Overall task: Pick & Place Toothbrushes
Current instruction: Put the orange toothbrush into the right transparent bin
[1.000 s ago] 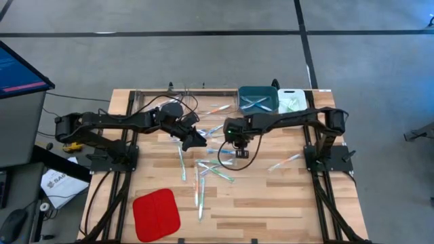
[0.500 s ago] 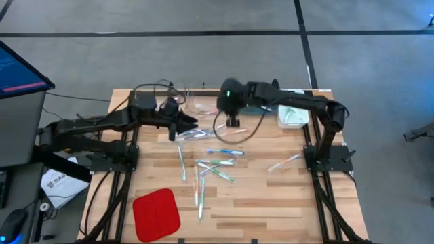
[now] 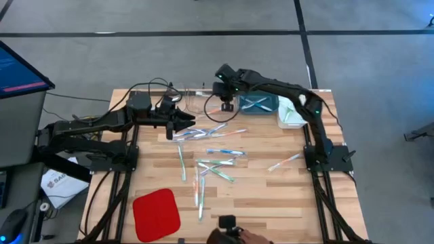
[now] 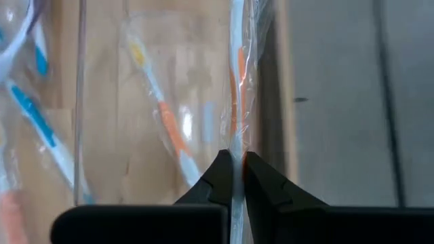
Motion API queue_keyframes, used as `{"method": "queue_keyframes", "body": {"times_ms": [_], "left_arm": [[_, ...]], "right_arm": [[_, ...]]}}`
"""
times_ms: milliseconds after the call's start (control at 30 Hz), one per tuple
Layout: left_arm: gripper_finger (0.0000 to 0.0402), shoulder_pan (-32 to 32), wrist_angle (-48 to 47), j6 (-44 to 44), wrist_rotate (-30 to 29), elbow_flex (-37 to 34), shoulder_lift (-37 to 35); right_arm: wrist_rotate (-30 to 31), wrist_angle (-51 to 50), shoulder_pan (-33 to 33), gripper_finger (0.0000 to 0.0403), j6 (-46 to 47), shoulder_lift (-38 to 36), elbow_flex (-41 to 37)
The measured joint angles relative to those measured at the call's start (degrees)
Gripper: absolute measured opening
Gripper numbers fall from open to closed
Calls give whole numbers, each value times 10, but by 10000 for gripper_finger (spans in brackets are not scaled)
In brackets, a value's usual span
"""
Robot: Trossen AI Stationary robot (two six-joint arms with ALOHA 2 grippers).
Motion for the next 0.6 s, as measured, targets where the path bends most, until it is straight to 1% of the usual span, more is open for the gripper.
{"method": "queue_keyframes", "body": {"times_ms": [100, 167, 300, 367, 500, 600], "left_arm": [[159, -3, 0, -13, 0, 0, 0], [159, -7, 0, -17, 0, 0, 0], [159, -15, -3, -22, 0, 0, 0], [159, -15, -6, -29, 0, 0, 0], [159, -19, -10, -30, 0, 0, 0], [159, -19, -11, -30, 0, 0, 0]], "right_arm": [[-18, -29, -5, 11, -8, 41, 46], [-19, -51, -9, 11, -18, 64, 70], [-19, -91, -9, 11, -18, 103, 95], [-18, -115, -8, 11, -9, 112, 101], [-18, -114, -8, 11, 20, 114, 102], [-17, -98, -8, 17, 25, 114, 102]]}}
